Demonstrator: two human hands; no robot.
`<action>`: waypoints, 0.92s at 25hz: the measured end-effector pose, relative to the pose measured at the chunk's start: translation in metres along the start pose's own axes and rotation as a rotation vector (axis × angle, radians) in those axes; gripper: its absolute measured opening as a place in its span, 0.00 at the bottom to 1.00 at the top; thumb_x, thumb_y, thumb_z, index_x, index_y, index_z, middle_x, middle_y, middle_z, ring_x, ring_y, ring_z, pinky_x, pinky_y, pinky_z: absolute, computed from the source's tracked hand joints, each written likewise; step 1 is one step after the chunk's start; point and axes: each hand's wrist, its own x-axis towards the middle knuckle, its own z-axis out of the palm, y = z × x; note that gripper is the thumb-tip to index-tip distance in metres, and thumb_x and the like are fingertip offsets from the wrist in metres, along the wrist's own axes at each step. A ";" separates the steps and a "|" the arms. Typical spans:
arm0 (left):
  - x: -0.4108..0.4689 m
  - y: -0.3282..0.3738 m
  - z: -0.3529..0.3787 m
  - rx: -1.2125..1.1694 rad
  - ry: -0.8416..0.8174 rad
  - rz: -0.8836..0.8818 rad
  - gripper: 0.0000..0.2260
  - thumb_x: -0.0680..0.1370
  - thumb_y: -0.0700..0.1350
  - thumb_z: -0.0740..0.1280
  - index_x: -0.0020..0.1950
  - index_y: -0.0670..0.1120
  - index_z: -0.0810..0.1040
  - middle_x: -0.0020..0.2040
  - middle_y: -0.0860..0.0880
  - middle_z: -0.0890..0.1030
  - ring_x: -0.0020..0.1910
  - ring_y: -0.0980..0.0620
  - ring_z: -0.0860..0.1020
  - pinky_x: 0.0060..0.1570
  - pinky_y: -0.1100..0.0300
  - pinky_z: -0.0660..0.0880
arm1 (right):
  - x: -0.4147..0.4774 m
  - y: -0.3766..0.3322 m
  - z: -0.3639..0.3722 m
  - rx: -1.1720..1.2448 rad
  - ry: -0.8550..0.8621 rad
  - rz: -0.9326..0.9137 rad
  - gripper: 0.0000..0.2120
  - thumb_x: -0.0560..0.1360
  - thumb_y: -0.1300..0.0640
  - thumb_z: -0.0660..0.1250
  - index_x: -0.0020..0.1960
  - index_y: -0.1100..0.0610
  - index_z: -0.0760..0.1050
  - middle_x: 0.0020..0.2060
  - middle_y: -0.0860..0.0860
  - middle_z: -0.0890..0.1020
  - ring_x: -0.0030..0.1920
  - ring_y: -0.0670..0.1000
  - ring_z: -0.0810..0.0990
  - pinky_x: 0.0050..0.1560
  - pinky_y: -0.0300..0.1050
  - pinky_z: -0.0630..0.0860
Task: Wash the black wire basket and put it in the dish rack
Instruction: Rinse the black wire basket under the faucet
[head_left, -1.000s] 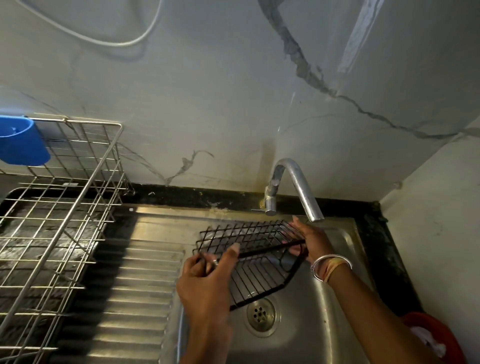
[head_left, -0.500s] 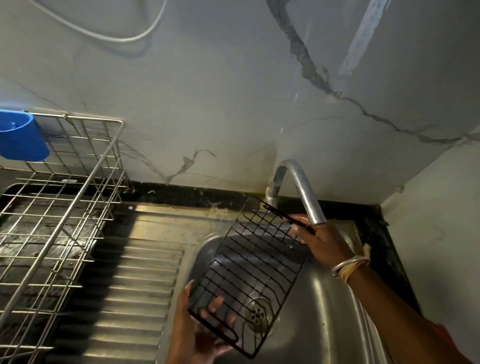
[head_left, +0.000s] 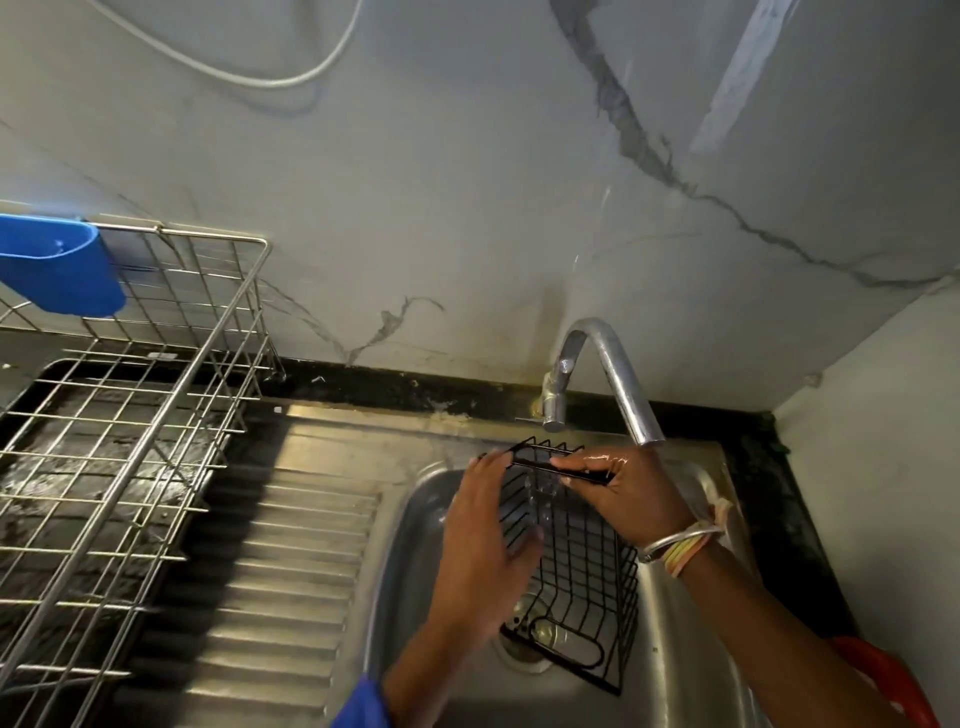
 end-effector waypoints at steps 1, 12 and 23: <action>0.024 0.006 0.000 0.216 -0.096 0.102 0.34 0.78 0.50 0.70 0.81 0.56 0.57 0.81 0.59 0.57 0.82 0.56 0.51 0.80 0.49 0.48 | 0.000 0.001 -0.002 0.028 -0.028 -0.011 0.15 0.71 0.62 0.74 0.51 0.44 0.81 0.48 0.36 0.82 0.49 0.34 0.80 0.55 0.31 0.76; 0.084 0.015 0.001 0.318 -0.145 0.110 0.12 0.81 0.40 0.64 0.62 0.49 0.81 0.51 0.48 0.86 0.48 0.48 0.83 0.46 0.60 0.77 | -0.001 0.004 0.000 0.001 0.164 -0.255 0.12 0.74 0.53 0.64 0.54 0.50 0.81 0.54 0.46 0.78 0.61 0.47 0.74 0.62 0.43 0.73; 0.058 -0.010 0.009 0.077 0.032 -0.047 0.10 0.83 0.40 0.65 0.64 0.48 0.78 0.50 0.51 0.83 0.40 0.62 0.78 0.36 0.74 0.71 | 0.012 -0.010 0.018 0.103 0.029 0.208 0.28 0.73 0.26 0.47 0.68 0.35 0.64 0.62 0.44 0.75 0.63 0.48 0.73 0.61 0.50 0.70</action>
